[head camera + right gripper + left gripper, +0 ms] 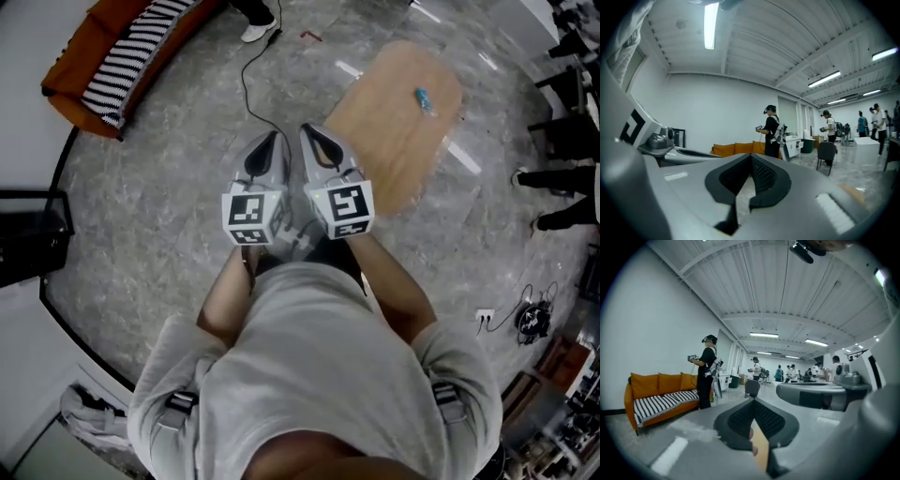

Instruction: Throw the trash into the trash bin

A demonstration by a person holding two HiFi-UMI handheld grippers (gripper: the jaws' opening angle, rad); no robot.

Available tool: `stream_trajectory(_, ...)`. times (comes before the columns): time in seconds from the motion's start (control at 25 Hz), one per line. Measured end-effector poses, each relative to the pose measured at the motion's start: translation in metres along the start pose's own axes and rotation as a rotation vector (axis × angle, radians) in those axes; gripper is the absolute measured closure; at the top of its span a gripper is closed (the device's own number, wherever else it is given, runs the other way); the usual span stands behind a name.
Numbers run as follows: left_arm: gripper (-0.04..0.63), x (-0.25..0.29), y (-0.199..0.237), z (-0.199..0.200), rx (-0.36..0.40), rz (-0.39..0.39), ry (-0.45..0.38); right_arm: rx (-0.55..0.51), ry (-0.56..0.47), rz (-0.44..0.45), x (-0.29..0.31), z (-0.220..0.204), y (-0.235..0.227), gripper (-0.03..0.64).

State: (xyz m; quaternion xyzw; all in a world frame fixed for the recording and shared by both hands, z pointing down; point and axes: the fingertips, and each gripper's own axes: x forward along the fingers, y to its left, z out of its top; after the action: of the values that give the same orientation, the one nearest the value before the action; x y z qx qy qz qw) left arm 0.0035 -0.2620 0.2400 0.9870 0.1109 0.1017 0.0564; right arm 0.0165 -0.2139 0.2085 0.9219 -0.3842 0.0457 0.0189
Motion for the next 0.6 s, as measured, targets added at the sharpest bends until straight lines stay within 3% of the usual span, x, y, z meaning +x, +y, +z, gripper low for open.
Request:
stream_trajectory(0.12,0.58,-0.017,-0.001,-0.006,0.017,-0.137,0.017,0.018,0.009,-0.168,-0.022,-0.007,0.013,0.609)
stream_trajectory(0.28,0.58,-0.023,-0.011,-0.017,0.015,-0.238,0.019,0.003,0.039,-0.287,-0.049,-0.024,0.022,0.609)
stream_trajectory(0.6,0.58,-0.038,-0.138,-0.046,0.05,-0.457,0.091,0.04,0.055,-0.547,-0.178,-0.036,-0.029,0.609)
